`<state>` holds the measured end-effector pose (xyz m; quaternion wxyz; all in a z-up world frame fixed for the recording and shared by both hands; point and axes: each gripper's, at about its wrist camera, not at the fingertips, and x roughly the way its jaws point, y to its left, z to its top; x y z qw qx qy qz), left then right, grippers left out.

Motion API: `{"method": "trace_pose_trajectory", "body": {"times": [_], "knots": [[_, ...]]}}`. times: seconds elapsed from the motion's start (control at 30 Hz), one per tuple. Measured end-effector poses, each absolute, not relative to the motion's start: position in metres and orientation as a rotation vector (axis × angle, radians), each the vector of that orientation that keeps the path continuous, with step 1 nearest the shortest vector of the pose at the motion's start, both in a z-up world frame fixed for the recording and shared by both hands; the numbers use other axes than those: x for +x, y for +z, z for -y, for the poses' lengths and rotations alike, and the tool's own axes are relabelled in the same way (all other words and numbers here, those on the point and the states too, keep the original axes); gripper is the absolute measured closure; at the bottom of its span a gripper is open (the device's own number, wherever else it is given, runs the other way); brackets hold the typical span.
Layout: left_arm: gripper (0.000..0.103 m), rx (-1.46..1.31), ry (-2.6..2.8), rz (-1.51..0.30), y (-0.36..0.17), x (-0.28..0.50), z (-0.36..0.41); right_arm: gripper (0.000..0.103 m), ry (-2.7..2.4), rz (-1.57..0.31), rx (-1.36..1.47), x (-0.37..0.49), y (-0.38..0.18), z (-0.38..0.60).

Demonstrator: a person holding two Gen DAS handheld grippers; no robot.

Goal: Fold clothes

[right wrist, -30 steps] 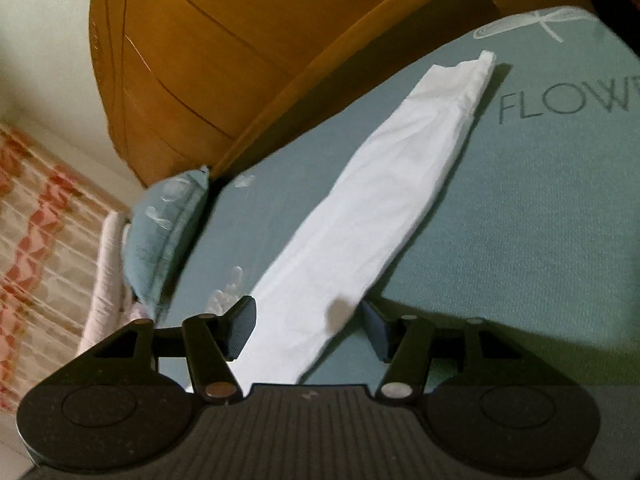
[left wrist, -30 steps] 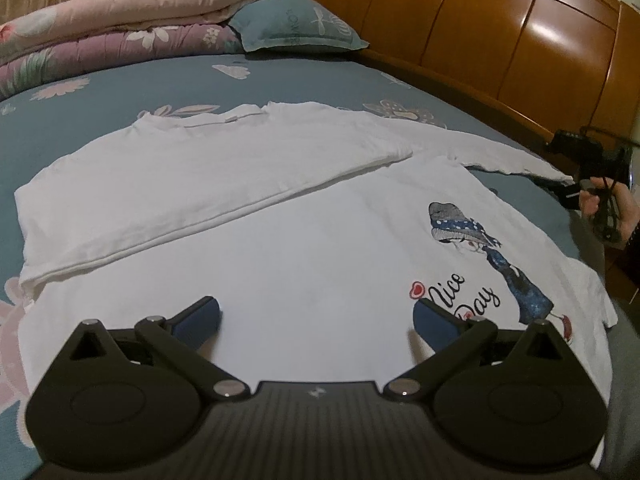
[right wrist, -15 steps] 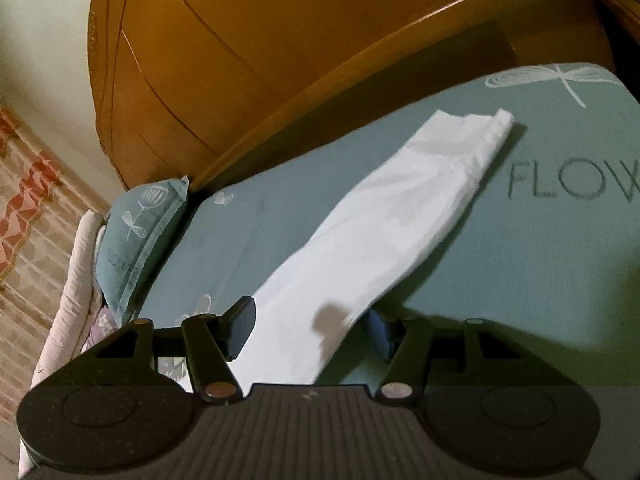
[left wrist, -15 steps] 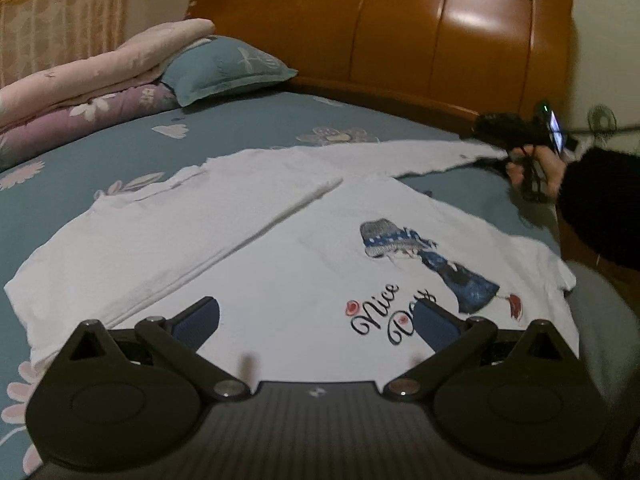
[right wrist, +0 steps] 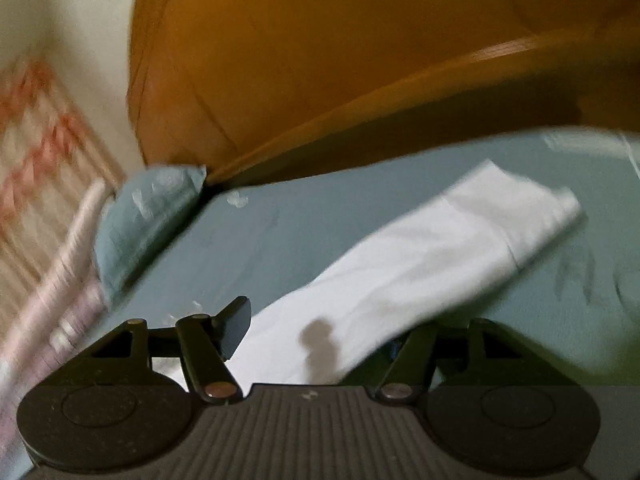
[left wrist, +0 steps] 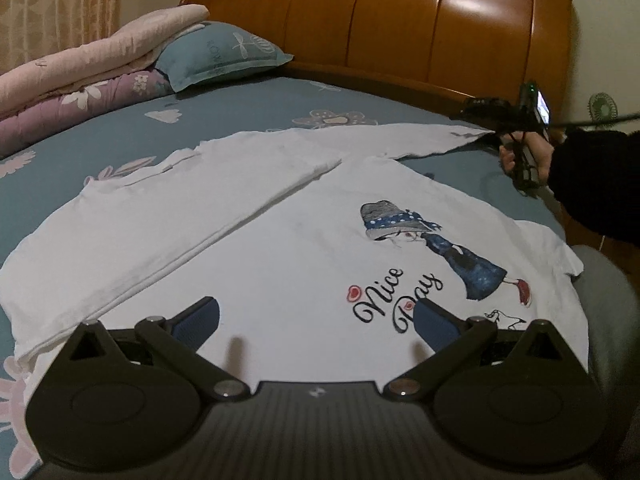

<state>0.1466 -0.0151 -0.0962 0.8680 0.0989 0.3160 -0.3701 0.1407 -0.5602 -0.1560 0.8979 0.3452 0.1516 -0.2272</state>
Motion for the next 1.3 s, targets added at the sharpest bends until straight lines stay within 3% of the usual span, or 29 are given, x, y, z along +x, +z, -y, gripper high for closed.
{"method": "trace_pose_trajectory", "body": {"times": [0.07,0.67,0.97,1.3], "knots": [[0.001,0.211,-0.773,-0.665,-0.097,0.147,0.016,0.020,-0.458,-0.329,0.671,0.146,-0.154,0.558],[0.001,0.327,-0.786,-0.691,-0.101,0.143,0.019,0.020,-0.210,-0.448,0.249,0.191,-0.105,0.474],[0.001,0.444,-0.905,-0.645,-0.093,0.137,0.017,0.020,-0.114,-0.505,0.168,0.203,-0.085,0.427],[0.001,0.386,-0.877,-0.604,-0.078,0.135,0.004,0.020,-0.073,-0.471,0.154,0.210,-0.058,0.392]]}}
